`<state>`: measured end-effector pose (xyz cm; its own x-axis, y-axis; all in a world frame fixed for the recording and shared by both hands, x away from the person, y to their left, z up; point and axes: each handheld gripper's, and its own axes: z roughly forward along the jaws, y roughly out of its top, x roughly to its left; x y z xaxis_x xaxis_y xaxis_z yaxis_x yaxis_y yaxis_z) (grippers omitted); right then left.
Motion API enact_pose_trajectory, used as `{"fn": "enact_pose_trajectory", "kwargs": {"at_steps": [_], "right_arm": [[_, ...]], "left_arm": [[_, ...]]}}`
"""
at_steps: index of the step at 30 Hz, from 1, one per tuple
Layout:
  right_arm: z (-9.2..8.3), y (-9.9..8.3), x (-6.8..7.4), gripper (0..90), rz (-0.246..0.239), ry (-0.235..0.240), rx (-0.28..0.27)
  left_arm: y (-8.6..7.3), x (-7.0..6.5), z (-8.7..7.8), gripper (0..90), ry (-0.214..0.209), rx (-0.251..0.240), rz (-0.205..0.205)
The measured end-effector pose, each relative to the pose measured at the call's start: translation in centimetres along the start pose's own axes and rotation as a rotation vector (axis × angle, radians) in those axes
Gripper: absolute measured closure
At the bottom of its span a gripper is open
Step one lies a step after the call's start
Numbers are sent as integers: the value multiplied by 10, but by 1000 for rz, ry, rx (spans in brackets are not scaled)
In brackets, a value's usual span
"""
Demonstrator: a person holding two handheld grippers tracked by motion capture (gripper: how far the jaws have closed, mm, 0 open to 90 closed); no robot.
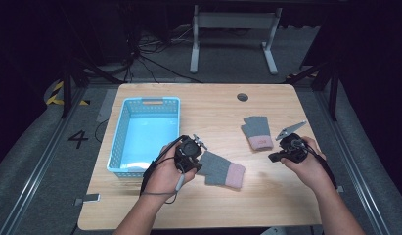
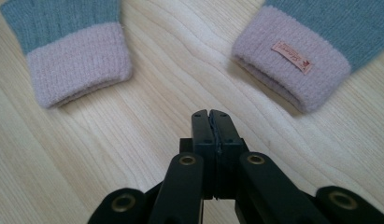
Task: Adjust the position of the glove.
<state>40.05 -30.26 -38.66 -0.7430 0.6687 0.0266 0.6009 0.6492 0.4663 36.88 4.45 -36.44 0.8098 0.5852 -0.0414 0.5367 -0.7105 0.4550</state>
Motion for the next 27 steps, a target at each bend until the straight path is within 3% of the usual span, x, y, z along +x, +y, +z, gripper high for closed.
{"fn": "enact_pose_trajectory", "kwargs": {"at_steps": [4, 13, 18, 24, 27], "right_arm": [[0, 1, 6, 900, -17, 13, -8], [-2, 7, 24, 900, -58, 50, -38], [1, 14, 44, 900, -104, 124, -64], [8, 20, 58, 900, -139, 175, -80], [21, 23, 71, 900, -175, 197, -77]], "left_arm": [[0, 3, -1, 898, 0, -5, -9], [4, -2, 1, 900, -40, 8, 13], [7, -2, 6, 900, -50, 10, -7], [8, -6, 10, 900, -53, 24, 13], [9, -8, 12, 900, -46, 30, 27]]}}
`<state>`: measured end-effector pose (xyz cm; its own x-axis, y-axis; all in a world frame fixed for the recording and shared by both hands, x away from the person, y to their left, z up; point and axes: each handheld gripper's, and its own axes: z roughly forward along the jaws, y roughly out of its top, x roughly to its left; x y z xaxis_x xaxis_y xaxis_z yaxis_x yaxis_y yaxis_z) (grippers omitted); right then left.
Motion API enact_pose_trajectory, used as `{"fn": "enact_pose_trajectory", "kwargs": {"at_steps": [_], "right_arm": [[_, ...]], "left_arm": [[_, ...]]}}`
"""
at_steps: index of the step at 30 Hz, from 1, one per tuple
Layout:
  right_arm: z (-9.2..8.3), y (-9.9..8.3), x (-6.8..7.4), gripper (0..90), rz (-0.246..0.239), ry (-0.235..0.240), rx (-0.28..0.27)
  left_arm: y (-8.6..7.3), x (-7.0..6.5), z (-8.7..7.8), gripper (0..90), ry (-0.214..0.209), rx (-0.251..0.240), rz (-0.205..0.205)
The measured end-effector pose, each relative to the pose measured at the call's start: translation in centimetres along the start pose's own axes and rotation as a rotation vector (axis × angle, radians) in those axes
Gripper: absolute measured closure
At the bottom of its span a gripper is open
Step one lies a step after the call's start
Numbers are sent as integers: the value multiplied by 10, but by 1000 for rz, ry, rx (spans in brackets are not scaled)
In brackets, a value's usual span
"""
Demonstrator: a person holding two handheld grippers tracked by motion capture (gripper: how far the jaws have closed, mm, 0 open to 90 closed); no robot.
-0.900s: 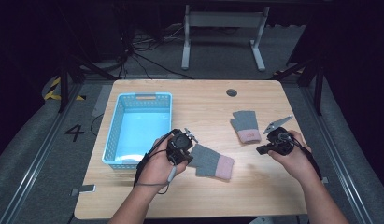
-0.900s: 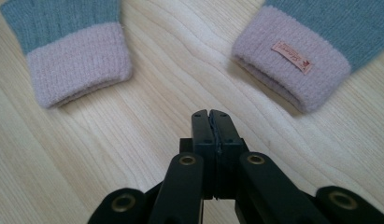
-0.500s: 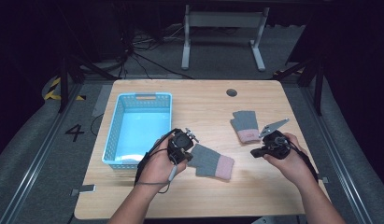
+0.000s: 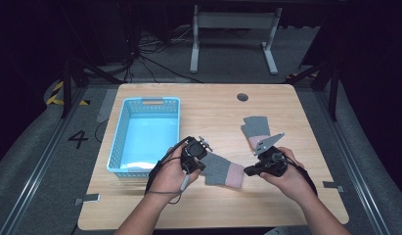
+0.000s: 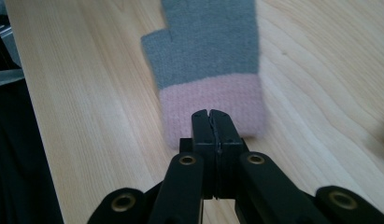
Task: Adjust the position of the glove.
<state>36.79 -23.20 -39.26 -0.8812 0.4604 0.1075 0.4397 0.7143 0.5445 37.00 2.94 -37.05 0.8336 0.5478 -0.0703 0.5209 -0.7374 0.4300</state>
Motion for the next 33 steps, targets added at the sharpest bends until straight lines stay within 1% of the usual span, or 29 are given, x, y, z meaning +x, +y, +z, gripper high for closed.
{"fn": "enact_pose_trajectory", "kwargs": {"at_steps": [2, 3, 4, 5, 6, 7, 12, 13, 17, 22, 23, 28, 33], "right_arm": [[7, 1, 3, 900, -7, 11, 3], [10, 2, 3, 900, -21, 13, 7], [13, 2, 5, 900, -20, 13, 7], [16, 2, 6, 900, -29, 17, 10], [16, 2, 6, 900, -29, 17, 10], [21, 3, 8, 900, -35, 27, 16], [28, 4, 10, 900, -51, 29, 10], [33, 3, 11, 900, -61, 33, 14], [37, 2, 11, 900, -55, 36, 14], [40, 3, 13, 900, -72, 42, 14], [43, 2, 13, 900, -69, 35, 20], [45, 1, 12, 900, -70, 43, 28], [48, 1, 12, 900, -59, 47, 35]], "left_arm": [[0, -1, 1, 900, 6, 3, 6], [0, -1, 1, 900, 3, 5, 7], [0, -2, 1, 899, 3, 8, 15], [0, -2, 2, 899, 3, 5, 15], [0, -2, 2, 899, 3, 5, 15], [0, -3, 2, 899, -4, 12, 15], [0, -4, 4, 898, -5, 18, 24], [0, -4, 4, 898, -8, 21, 23], [0, -5, 4, 897, -10, 22, 24], [0, -5, 5, 897, -11, 24, 28], [0, -5, 5, 897, -10, 25, 31], [0, -5, 5, 896, -12, 26, 29], [0, -3, 3, 888, -21, 23, 29]]}}
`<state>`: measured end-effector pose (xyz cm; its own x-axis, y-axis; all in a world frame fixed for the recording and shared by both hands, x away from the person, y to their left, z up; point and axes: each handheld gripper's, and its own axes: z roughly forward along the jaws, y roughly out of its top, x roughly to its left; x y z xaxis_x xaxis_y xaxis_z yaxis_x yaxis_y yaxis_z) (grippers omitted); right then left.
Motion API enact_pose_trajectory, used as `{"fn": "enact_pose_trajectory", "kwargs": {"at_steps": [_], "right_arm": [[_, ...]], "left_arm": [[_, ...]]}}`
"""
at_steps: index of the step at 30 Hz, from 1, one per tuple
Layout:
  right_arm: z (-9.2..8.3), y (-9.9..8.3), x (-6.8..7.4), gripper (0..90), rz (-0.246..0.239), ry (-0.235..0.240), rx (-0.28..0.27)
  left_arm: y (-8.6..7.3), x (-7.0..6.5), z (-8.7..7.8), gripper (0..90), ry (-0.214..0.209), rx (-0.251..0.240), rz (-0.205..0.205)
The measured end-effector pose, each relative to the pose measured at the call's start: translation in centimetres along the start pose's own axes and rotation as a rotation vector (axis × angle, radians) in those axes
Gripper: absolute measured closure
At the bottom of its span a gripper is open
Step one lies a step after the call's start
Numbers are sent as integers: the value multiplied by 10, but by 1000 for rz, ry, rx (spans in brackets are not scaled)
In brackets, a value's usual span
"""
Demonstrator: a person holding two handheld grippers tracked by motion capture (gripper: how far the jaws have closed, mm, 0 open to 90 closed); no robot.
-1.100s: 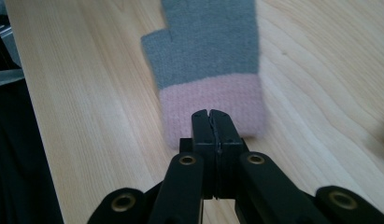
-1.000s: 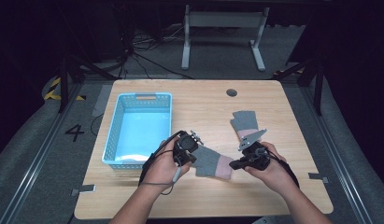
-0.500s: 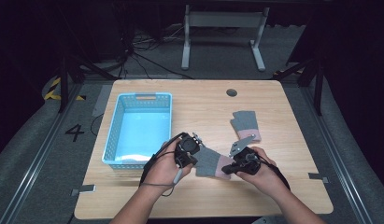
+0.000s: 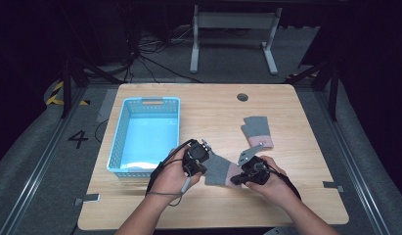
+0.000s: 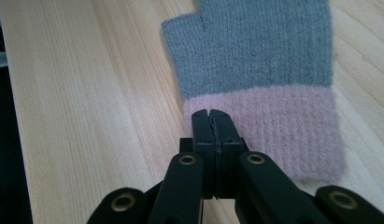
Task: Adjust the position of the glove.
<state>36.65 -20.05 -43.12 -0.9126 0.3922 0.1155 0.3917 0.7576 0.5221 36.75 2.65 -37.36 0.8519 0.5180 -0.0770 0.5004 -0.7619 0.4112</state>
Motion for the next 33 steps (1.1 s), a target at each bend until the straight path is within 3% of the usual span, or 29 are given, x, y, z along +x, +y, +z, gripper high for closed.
{"fn": "enact_pose_trajectory", "kwargs": {"at_steps": [33], "right_arm": [[-9, -11, -14, 900, 71, -6, 11]], "left_arm": [[0, 3, -1, 858, -8, -9, 1]]}}
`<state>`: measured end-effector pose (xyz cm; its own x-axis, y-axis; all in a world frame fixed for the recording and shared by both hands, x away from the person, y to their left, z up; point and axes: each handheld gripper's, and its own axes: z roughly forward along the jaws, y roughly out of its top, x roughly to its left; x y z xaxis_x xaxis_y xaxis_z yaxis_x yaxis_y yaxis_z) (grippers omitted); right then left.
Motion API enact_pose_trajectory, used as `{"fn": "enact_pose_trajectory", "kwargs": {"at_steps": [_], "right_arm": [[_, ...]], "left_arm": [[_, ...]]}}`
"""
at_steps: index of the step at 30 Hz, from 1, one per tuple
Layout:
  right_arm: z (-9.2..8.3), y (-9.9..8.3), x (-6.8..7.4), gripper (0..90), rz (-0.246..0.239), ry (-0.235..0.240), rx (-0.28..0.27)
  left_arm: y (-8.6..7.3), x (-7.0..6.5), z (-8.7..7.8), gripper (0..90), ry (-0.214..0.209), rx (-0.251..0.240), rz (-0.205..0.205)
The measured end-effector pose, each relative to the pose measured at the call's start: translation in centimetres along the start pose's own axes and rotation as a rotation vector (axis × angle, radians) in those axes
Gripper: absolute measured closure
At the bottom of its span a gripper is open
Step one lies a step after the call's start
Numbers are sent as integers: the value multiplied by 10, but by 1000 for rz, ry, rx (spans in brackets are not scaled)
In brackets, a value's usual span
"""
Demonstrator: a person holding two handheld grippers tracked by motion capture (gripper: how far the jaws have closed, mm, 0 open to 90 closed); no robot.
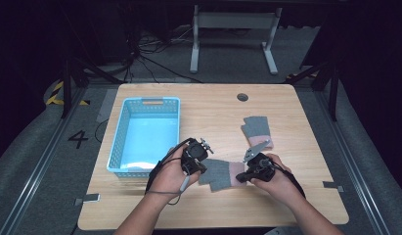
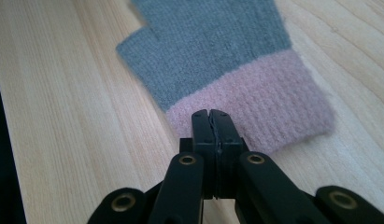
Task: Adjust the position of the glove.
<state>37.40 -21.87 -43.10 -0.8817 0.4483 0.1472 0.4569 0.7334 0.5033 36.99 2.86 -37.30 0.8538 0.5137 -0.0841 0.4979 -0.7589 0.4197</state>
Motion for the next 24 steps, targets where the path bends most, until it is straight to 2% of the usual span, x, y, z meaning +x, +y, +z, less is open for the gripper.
{"fn": "enact_pose_trajectory", "kwargs": {"at_steps": [14, 19, 24], "right_arm": [[-3, -3, 1, 900, 8, -11, -4], [-7, -2, 2, 900, -4, -16, -38], [-19, 0, 8, 900, -9, -47, -84]], "left_arm": [[4, 0, 1, 850, -7, -3, 6], [3, 1, -1, 831, -12, -6, 0], [2, 3, -5, 815, -8, -15, -6]]}}
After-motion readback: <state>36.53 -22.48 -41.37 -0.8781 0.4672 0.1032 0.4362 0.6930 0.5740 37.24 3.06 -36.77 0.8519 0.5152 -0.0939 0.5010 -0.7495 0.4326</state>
